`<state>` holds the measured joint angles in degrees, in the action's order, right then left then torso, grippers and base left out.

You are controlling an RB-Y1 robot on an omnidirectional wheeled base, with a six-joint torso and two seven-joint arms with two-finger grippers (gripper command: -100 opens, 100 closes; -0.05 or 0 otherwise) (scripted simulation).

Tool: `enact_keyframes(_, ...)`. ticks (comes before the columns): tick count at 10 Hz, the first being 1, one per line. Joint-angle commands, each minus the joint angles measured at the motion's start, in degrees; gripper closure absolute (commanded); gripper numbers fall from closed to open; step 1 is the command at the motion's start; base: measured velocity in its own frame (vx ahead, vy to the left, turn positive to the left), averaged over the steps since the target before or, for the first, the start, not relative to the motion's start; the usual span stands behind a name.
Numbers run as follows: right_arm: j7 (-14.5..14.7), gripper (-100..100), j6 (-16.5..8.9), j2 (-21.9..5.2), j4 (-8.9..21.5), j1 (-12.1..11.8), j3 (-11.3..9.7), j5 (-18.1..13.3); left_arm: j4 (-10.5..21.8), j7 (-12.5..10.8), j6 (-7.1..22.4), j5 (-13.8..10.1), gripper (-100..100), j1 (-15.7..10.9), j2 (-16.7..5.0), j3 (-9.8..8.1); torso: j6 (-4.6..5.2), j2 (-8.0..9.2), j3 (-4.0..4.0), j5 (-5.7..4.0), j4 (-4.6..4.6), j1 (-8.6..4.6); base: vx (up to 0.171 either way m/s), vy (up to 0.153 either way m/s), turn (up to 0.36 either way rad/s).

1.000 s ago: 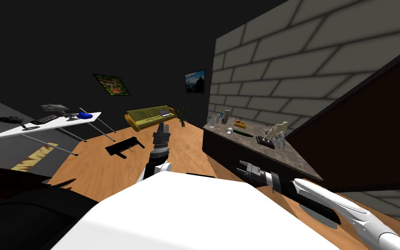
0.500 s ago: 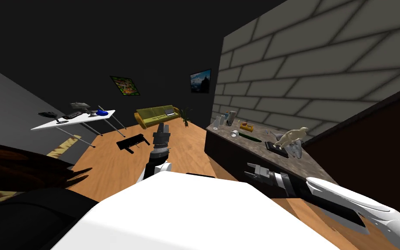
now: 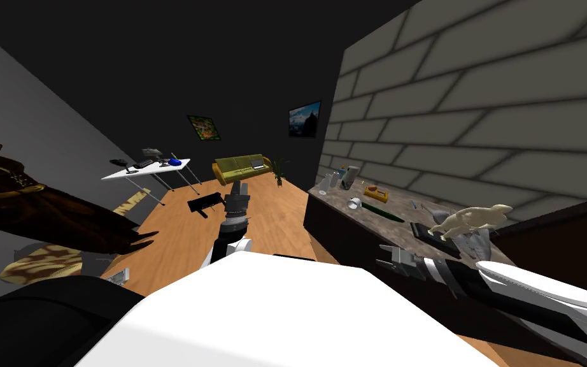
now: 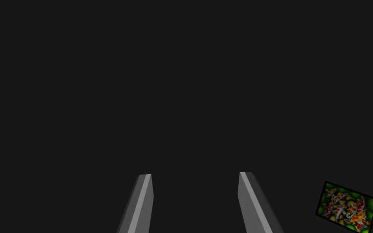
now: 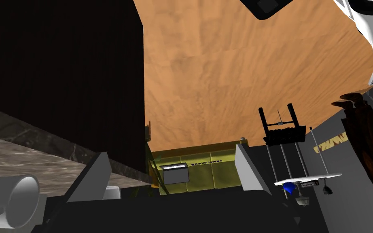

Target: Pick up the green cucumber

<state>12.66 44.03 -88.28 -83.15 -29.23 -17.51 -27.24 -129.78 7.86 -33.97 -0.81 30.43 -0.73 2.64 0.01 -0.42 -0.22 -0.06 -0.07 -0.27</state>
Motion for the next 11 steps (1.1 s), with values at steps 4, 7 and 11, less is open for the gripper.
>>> enact_keyframes(4,-1.19,-100,1.06,-4.74,7.05,1.55,-1.64,-4.09,0.00,0.00,0.00,0.00,0,0.01,0.00,0.00,0.05,-0.08,-0.06,-0.02,-0.03,0.04,0.104,-0.053,0.200)
enact_keyframes(7,-1.37,-100,1.22,-6.43,9.42,1.22,-1.86,-5.33,0.00,0.00,0.00,0.00,0,0.00,0.00,0.00,-0.01,-0.13,-0.08,-0.02,-0.03,-0.05,0.101,-0.076,0.187)
enact_keyframes(11,-1.85,-100,1.59,-9.93,14.59,0.02,-2.65,-8.81,0.00,0.00,0.00,0.00,0,0.02,0.00,-0.01,0.07,-0.26,-0.17,-0.06,-0.08,-0.10,0.136,-0.104,0.227)
